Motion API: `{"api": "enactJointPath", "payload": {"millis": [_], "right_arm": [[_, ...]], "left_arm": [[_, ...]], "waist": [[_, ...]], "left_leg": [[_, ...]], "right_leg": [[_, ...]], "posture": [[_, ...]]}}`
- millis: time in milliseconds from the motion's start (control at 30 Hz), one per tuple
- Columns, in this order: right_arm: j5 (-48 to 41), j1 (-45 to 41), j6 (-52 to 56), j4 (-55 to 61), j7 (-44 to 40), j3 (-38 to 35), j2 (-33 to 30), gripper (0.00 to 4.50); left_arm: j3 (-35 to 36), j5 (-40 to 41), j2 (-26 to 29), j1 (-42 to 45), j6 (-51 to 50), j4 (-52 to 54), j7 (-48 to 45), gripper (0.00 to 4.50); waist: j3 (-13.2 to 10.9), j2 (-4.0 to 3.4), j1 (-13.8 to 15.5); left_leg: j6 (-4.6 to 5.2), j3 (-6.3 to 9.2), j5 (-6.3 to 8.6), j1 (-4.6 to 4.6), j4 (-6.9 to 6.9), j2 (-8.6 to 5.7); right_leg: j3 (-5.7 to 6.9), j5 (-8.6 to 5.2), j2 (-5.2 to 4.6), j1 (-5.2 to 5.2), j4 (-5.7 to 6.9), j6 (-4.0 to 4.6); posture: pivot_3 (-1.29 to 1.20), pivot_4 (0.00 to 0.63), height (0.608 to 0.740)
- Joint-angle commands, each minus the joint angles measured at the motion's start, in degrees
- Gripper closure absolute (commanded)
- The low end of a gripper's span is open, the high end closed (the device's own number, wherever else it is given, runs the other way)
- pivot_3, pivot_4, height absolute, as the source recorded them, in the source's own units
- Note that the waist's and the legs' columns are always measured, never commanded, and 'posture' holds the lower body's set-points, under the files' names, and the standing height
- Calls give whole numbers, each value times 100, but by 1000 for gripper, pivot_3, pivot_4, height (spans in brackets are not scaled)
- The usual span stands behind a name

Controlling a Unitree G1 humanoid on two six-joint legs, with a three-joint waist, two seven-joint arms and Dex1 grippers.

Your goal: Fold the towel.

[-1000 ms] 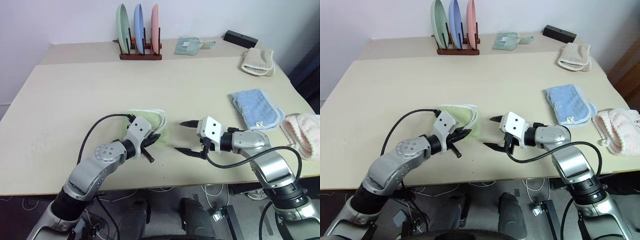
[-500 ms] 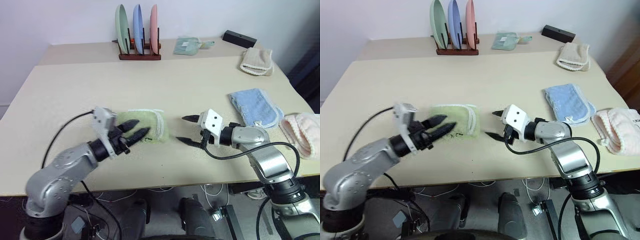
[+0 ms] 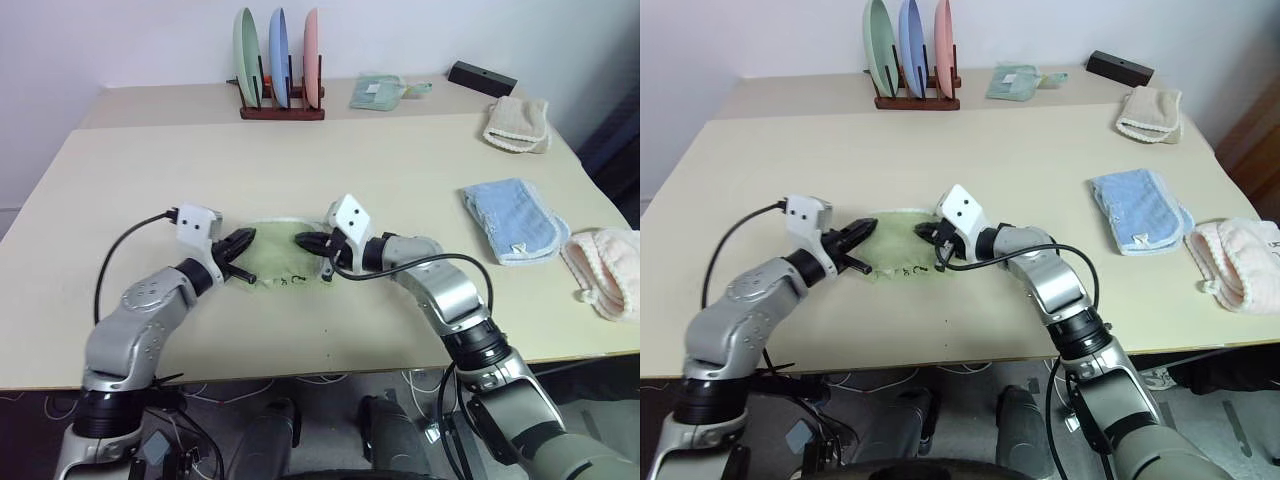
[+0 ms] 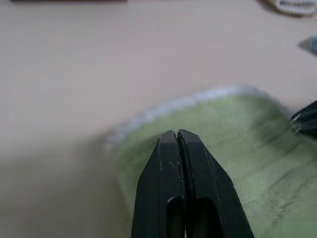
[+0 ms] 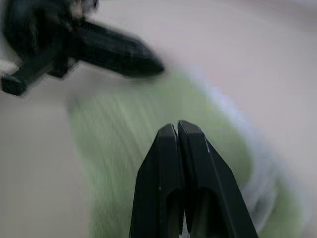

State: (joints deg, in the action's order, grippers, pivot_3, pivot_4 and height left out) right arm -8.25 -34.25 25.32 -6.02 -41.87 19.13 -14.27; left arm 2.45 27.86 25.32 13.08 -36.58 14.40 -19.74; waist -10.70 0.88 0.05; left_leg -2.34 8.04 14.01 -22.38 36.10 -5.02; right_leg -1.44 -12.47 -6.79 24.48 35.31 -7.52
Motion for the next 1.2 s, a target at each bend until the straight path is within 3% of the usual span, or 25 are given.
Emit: {"api": "enactJointPath", "payload": {"millis": [33, 367, 467, 533, 667, 733, 800, 833, 933, 1200], "right_arm": [[245, -47, -133, -373, 145, 63, 93, 4448], [442, 324, -389, -314, 234, -38, -36, 4448], [133, 301, -285, 183, 121, -381, -131, 3612], [5, 361, -309, 693, -121, -511, -405, 2641], [-239, 525, -245, 1454, -551, -642, -900, 638], [-416, 619, -80, 1845, -733, -744, -1153, 0], [-604, 698, 3, 2166, -923, -809, -1337, 0], [-653, 710, 0, 2271, -999, -803, -1403, 0], [-661, 713, -131, 2430, -1166, -713, -1549, 0], [-286, 996, -812, 2432, -1389, -398, -1793, 0]], "left_arm": [[-239, -406, -39, -89, 353, -187, -125, 4500], [-229, -859, -196, -395, 1129, -617, -338, 4500], [381, -233, -342, -430, 979, -113, -268, 4500], [1035, 442, -360, -495, 653, 346, -145, 3974], [1876, 1195, -189, -674, -18, 817, 166, 2220], [2199, 1642, -138, -846, -601, 950, 461, 1200], [2324, 1989, -138, -1037, -1186, 968, 725, 276], [2362, 2245, -223, -1111, -1423, 934, 825, 79], [2456, 2966, -545, -1131, -1836, 872, 1121, 79], [1993, 3398, -1235, -776, -2219, 497, 1718, 79]], "waist": [[0, 0, -68], [17, -12, -83], [15, -11, -80], [12, -9, -82], [12, -9, -95], [11, -9, -102], [11, -9, -96], [11, -8, -92], [9, -2, -65], [10, -1, -57]], "left_leg": [[-1, 0, 0, 0, 0, 0], [-1, 2, -1, 12, 1, 0], [-1, 3, -1, 10, 0, 1], [-1, 7, -1, 3, 3, 2], [0, 8, 0, 0, 0, 4], [0, 5, 0, 2, -2, 4], [1, 3, 1, 2, -2, 5], [2, 4, 1, 2, 0, 5], [2, 5, 1, 2, 5, 5], [0, 6, 0, 2, 7, 3]], "right_leg": [[0, 0, 0, 1, 3, 0], [0, 1, -1, -12, 6, -1], [0, 1, -1, -9, 7, -2], [0, 1, -1, -3, 8, -2], [1, 1, 0, 2, 7, -3], [1, 0, 0, 1, 6, -3], [0, 0, -1, 0, 5, -4], [1, 0, -1, -1, 5, -4], [1, 0, -1, -5, 5, -4], [3, 0, -2, -11, 1, -3]], "posture": [[0, 150, 738], [0, 150, 738], [0, 150, 738], [0, 150, 738], [0, 150, 738], [0, 150, 738], [0, 150, 738], [0, 150, 738], [0, 150, 738], [0, 150, 738]]}}
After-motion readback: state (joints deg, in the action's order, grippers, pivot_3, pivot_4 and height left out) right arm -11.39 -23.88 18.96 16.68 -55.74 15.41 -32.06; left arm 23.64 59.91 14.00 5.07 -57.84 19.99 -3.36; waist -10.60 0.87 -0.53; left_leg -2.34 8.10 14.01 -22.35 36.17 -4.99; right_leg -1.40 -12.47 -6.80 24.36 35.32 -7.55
